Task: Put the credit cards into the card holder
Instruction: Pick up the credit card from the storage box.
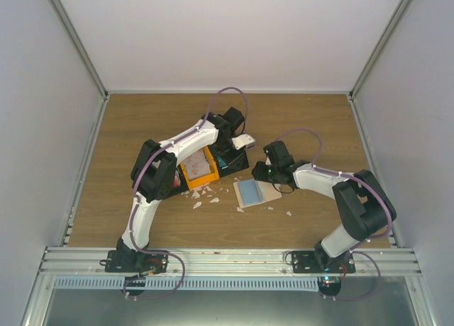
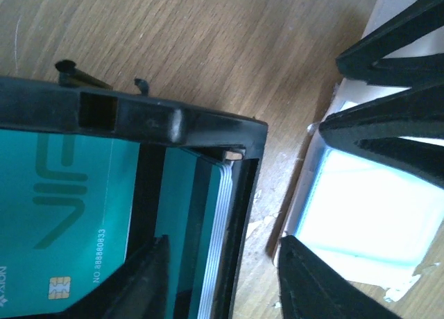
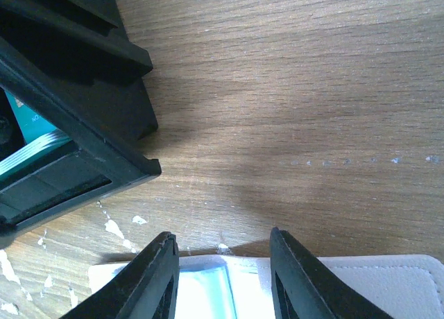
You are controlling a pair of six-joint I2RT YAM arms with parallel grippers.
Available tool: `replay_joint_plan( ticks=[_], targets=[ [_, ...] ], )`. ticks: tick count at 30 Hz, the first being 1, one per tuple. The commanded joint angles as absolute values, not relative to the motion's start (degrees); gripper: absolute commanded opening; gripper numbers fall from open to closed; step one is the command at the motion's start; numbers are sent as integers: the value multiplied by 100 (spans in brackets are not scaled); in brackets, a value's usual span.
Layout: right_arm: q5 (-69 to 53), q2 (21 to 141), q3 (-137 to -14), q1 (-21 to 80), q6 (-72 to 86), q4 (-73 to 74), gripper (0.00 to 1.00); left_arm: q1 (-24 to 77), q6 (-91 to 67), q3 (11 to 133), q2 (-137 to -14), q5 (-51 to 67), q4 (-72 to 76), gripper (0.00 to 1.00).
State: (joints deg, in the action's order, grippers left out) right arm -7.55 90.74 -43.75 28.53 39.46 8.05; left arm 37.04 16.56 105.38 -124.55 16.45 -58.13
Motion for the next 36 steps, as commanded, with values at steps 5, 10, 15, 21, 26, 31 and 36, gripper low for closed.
replay_joint_plan(
  ticks=[5,10,15,21,26,31,36],
  targets=[
    [-665,9083,-4333,2795,3920,679,38,3744,1609,10353,-12539,1296,-5845,55],
    [-666,9103,-4323,2795,3925,677,38,3744,1668,10292,-12594,1468,-5848,54],
    [-660,9130,-4349,2795,3924,683,38,3745,1753,10292,-12410,1717,-5845,43],
    [-659,9154,-4351,2799,3913,678,38,3752,1781,10232,-12211,1810,-5845,41],
    [-651,9152,-4352,2795,3911,672,38,3752,1772,10190,-12132,1808,-5834,39],
    [-655,9149,-4344,2795,3905,672,38,3746,1761,10218,-12076,1767,-5842,36],
    [-646,9142,-4340,2795,3894,671,38,3753,1767,10189,-12061,1802,-5854,32]
  ],
)
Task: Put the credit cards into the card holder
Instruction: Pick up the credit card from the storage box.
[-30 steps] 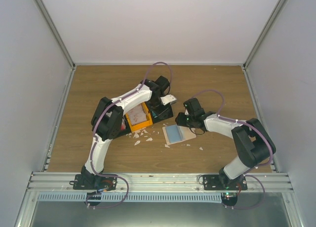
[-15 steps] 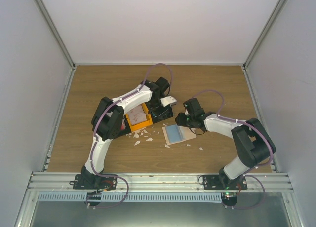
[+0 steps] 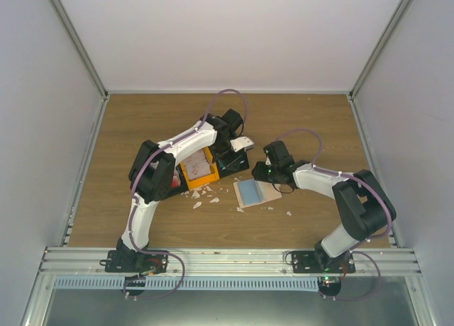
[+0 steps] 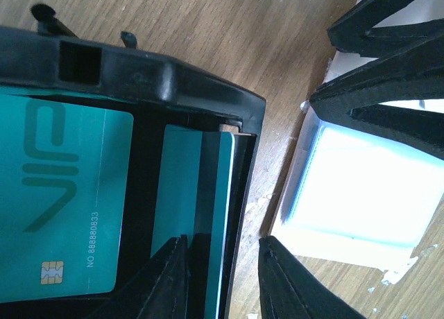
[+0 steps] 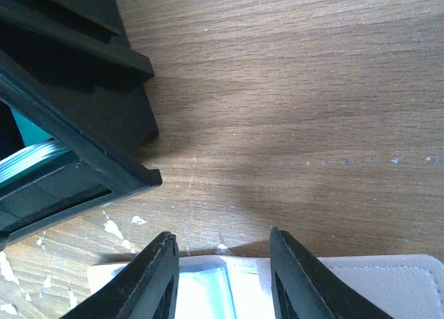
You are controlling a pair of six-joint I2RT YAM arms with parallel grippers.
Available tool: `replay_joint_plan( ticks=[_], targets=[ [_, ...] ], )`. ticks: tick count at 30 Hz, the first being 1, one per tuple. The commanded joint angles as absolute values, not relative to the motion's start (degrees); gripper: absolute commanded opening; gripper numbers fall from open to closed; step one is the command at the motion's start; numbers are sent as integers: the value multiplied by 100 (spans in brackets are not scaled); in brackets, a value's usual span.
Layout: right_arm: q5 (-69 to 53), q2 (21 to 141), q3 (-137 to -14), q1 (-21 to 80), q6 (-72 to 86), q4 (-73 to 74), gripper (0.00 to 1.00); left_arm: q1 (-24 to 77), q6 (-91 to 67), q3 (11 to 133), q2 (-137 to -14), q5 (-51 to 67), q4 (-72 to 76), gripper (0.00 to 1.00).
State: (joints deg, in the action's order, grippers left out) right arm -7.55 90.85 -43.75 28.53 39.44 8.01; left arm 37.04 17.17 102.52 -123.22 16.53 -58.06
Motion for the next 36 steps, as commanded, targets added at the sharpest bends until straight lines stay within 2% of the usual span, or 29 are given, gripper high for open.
replay_joint_plan(
  ticks=[1,8,18,36],
  targets=[
    [-647,9139,-4339,2795,3889,668,37,3752,1760,10180,-12051,1792,-5858,30],
    [-646,9142,-4341,2802,3883,671,37,3753,1755,10160,-12003,1784,-5862,26],
    [-634,9133,-4332,2795,3876,683,37,3752,1736,10134,-11992,1760,-5886,14],
    [-605,9053,-4433,2795,3858,760,37,3745,1728,10161,-11799,1549,-5809,5]
  ],
)
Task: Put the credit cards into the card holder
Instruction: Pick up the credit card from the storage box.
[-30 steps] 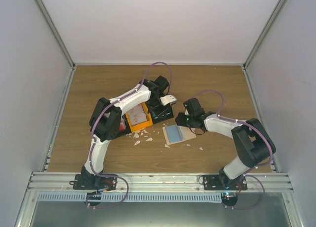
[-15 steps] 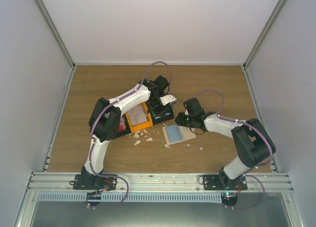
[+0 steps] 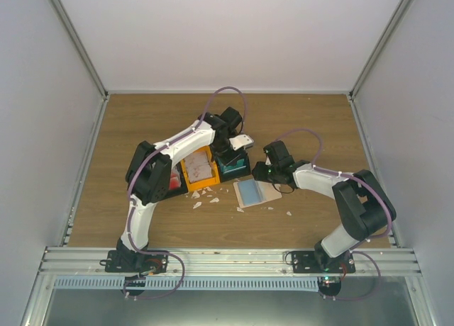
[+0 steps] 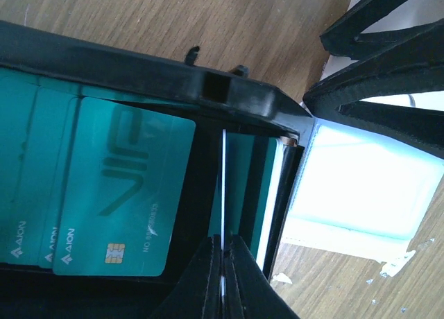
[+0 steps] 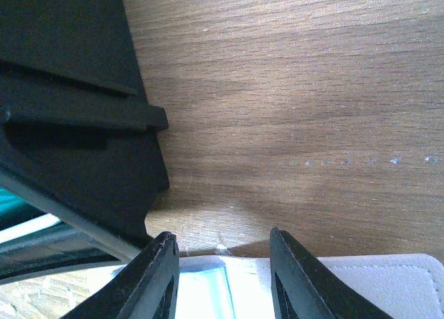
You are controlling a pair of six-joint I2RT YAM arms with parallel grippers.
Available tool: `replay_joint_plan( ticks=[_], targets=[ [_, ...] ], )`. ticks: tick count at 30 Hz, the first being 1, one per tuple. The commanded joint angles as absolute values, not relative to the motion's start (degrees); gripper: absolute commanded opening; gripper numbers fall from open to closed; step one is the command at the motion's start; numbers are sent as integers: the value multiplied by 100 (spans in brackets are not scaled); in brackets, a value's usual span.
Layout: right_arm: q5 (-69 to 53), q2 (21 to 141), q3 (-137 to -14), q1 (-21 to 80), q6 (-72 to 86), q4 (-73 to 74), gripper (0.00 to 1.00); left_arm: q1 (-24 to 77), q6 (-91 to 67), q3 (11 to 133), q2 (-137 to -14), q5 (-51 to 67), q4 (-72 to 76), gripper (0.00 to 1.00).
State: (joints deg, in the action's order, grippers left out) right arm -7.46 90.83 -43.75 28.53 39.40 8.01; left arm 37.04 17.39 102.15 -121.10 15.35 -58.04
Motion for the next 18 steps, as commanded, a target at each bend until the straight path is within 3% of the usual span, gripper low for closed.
replay_joint_plan(
  ticks=[1,11,18],
  targets=[
    [-602,9042,-4434,2795,3858,766,37,3744,1726,10165,-11773,1533,-5809,4],
    [-513,8600,-4589,2797,3792,878,38,3723,1470,10082,-11406,843,-5401,0],
    [-711,7861,-4699,2799,3567,1121,47,3595,776,9646,-10367,286,-4319,0]
  ],
)
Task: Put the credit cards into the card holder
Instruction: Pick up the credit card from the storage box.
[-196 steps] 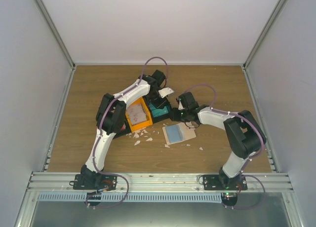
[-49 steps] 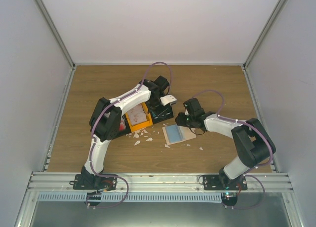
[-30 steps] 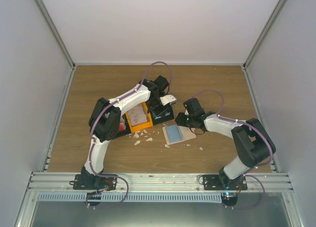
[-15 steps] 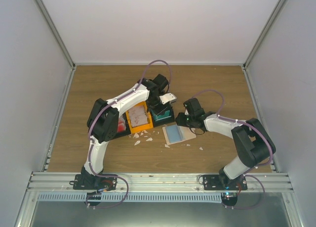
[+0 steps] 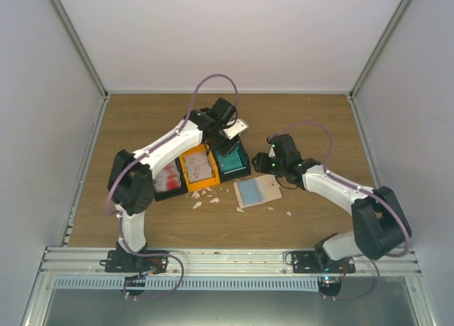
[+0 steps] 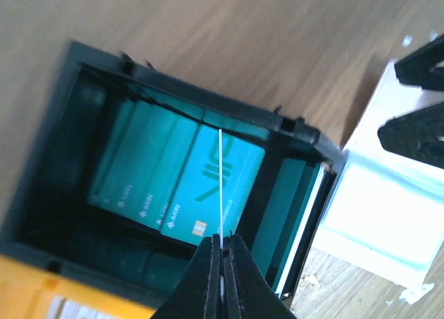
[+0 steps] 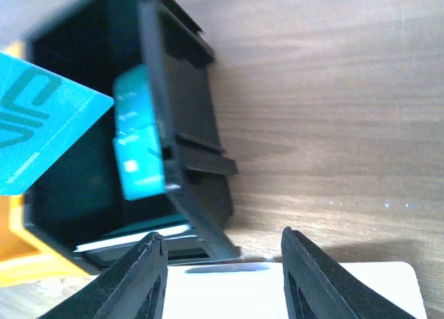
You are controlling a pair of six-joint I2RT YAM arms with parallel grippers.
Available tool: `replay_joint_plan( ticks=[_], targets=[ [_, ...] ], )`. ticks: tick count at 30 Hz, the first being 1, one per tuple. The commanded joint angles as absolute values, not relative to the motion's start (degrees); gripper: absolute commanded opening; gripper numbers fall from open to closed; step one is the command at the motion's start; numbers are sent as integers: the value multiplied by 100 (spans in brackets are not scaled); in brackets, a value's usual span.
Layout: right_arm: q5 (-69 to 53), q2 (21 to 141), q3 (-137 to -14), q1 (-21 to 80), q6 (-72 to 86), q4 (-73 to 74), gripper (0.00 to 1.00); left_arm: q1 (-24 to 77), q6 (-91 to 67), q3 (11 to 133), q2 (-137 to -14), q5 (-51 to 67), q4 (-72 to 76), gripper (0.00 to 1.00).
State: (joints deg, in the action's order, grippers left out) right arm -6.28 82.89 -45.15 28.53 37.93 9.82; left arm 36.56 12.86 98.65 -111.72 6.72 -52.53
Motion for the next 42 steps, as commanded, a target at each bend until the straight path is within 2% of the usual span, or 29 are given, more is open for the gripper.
replay_joint_plan(
  ticks=[1,5,9,13,17,25,34,38,41,42],
  targets=[
    [-903,7723,-4710,2795,3523,1120,49,3595,563,9525,-10171,279,-4083,0],
    [-1795,7037,-4755,2792,3476,923,53,3550,-529,8783,-9281,862,-2846,0],
    [-2575,6328,-4735,2778,3845,395,65,3450,-1931,7739,-8548,1899,-1281,0],
    [-2735,5868,-4883,2782,4391,182,75,3437,-3032,7077,-8055,2518,-234,0],
    [-2963,5681,-4971,2778,4762,21,76,3433,-3981,6543,-7599,3074,796,0],
    [-3498,5548,-4766,2778,5397,-826,56,3421,-5214,5951,-7051,3643,1720,0],
    [-4165,5781,-4703,2778,5895,-1735,34,3393,-5605,5844,-6926,3951,2024,0],
    [-4459,5996,-4641,2777,6221,-2305,20,3393,-5620,5841,-6919,3969,2045,0],
    [-4389,6037,-4568,2780,6271,-2447,3,3384,-5508,5802,-6894,3846,1825,0],
    [-4349,6038,-4551,2779,6248,-2406,1,3384,-5437,5794,-6883,3804,1734,0]
  ],
)
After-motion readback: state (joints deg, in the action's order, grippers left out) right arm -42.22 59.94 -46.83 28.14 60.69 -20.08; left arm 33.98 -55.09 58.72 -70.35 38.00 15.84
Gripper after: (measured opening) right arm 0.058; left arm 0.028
